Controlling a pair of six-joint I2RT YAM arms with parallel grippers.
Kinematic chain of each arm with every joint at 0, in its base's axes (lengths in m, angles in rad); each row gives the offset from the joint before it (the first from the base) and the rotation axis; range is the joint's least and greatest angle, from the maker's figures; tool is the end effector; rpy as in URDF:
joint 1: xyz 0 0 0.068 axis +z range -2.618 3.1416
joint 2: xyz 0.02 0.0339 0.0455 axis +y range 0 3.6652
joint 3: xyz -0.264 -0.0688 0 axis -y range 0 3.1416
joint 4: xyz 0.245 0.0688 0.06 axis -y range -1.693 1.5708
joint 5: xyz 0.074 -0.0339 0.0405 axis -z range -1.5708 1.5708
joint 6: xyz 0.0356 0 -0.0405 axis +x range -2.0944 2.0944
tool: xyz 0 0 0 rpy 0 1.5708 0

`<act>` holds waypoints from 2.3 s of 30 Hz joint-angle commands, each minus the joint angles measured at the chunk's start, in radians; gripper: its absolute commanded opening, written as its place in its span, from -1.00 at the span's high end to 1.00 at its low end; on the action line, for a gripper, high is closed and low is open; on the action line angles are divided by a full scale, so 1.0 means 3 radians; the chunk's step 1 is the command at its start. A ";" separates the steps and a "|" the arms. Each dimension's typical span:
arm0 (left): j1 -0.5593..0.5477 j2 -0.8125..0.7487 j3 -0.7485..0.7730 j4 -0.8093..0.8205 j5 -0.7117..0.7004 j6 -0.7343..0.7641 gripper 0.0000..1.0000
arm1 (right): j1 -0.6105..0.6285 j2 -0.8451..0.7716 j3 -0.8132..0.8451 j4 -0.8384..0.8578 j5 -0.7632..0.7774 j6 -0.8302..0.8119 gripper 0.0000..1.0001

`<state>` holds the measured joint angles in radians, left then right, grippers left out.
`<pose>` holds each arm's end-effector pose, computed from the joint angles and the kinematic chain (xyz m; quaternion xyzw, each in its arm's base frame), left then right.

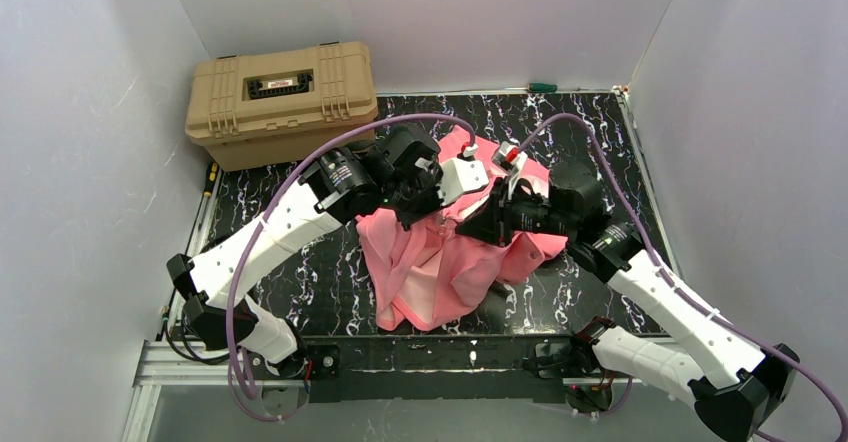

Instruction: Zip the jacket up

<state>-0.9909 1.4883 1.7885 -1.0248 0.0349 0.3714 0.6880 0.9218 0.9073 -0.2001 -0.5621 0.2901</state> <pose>0.1615 -0.2488 0.4337 0.5796 0.7037 -0.1403 0.3861 0.1487 0.1467 0.3581 -0.3184 0.6991 0.4738 0.4306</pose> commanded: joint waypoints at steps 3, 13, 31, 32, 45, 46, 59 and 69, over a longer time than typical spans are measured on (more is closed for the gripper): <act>-0.0044 -0.0148 -0.0035 0.0021 -0.0056 0.0046 1.00 | -0.0039 -0.0160 0.0027 0.0237 0.0042 0.0112 0.97; -0.0054 -0.0154 -0.0006 0.0037 -0.0184 0.0039 1.00 | -0.0054 -0.0067 0.0151 -0.0271 -0.0190 -0.0285 0.97; -0.0055 -0.0113 -0.0013 0.0124 -0.0317 -0.0177 1.00 | -0.0054 -0.0038 -0.0115 0.0481 -0.0430 0.0156 0.97; -0.0056 -0.0115 -0.0026 0.0133 -0.0320 -0.0203 1.00 | -0.0054 -0.0056 -0.0150 0.0568 -0.0460 0.0197 0.97; -0.0056 -0.0281 -0.0222 0.0048 -0.0121 -0.0193 1.00 | -0.0054 -0.0059 -0.0183 0.0677 -0.0121 0.0271 0.97; -0.0054 -0.0293 -0.0224 0.0047 -0.0117 -0.0188 1.00 | -0.0054 -0.0035 -0.0182 0.0601 -0.0079 0.0255 0.97; -0.0057 -0.0381 -0.0097 0.0018 0.0696 -0.0144 1.00 | -0.0056 -0.0042 -0.0150 0.0278 0.0169 0.0086 0.97; -0.0056 -0.0435 -0.0160 -0.0016 0.0645 -0.0080 1.00 | -0.0054 -0.0250 -0.0084 -0.0070 0.0061 -0.0118 0.97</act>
<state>-1.0035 1.4151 1.7229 -1.0111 0.1955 0.3344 0.6739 0.8978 0.8524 -0.1783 -0.5255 0.3065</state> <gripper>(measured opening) 0.032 0.152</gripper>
